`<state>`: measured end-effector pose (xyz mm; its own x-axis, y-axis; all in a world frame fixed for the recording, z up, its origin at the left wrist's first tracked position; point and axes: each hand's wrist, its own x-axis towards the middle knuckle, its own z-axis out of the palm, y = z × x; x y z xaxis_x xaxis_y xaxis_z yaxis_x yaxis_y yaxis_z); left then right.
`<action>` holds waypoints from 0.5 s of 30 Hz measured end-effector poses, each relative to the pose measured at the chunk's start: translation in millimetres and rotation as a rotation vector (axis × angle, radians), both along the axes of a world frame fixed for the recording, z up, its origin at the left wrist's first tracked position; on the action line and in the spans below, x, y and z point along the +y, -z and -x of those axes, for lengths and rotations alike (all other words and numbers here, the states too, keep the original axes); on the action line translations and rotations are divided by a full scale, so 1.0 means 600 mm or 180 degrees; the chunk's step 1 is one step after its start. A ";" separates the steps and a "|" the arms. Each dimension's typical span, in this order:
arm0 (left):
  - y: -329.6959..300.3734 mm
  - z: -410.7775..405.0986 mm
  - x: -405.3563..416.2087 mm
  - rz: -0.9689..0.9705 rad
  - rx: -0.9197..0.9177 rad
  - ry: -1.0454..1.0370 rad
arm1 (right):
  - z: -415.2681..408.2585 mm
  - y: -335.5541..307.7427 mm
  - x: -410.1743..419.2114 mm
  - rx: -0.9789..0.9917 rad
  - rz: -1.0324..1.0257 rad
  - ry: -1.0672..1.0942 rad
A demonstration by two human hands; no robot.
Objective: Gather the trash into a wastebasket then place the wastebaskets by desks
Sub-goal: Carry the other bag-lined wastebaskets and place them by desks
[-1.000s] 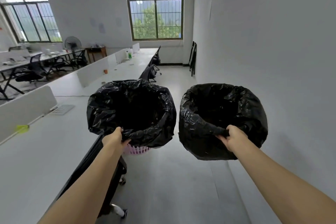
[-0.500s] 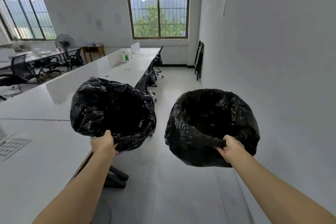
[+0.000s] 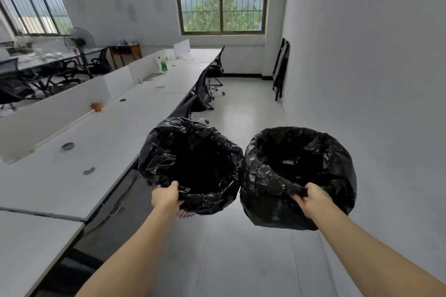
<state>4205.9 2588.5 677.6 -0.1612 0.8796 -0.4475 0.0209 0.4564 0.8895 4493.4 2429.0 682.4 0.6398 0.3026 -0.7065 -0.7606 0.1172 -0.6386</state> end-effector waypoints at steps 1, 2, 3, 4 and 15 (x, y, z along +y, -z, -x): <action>0.008 -0.025 0.037 0.0027 0.0256 0.0063 | -0.022 -0.003 0.046 0.0009 0.0086 -0.0001; 0.020 -0.050 0.081 0.0075 0.0323 0.0128 | -0.049 -0.001 0.095 0.0008 0.0082 0.0054; 0.027 -0.070 0.117 0.0102 0.0479 0.0263 | -0.068 -0.003 0.136 -0.0016 0.0101 0.0030; 0.041 -0.086 0.157 0.0143 0.0511 0.0365 | -0.090 0.004 0.178 -0.0062 0.0089 0.0039; 0.155 -0.351 0.664 0.0390 0.0896 0.0668 | -0.336 0.059 0.650 0.0125 0.0219 -0.0067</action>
<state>4416.7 2986.8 584.3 -0.1147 0.8492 -0.5155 0.3613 0.5190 0.7747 4694.9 2819.2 647.1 0.6053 0.2655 -0.7504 -0.7869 0.0578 -0.6143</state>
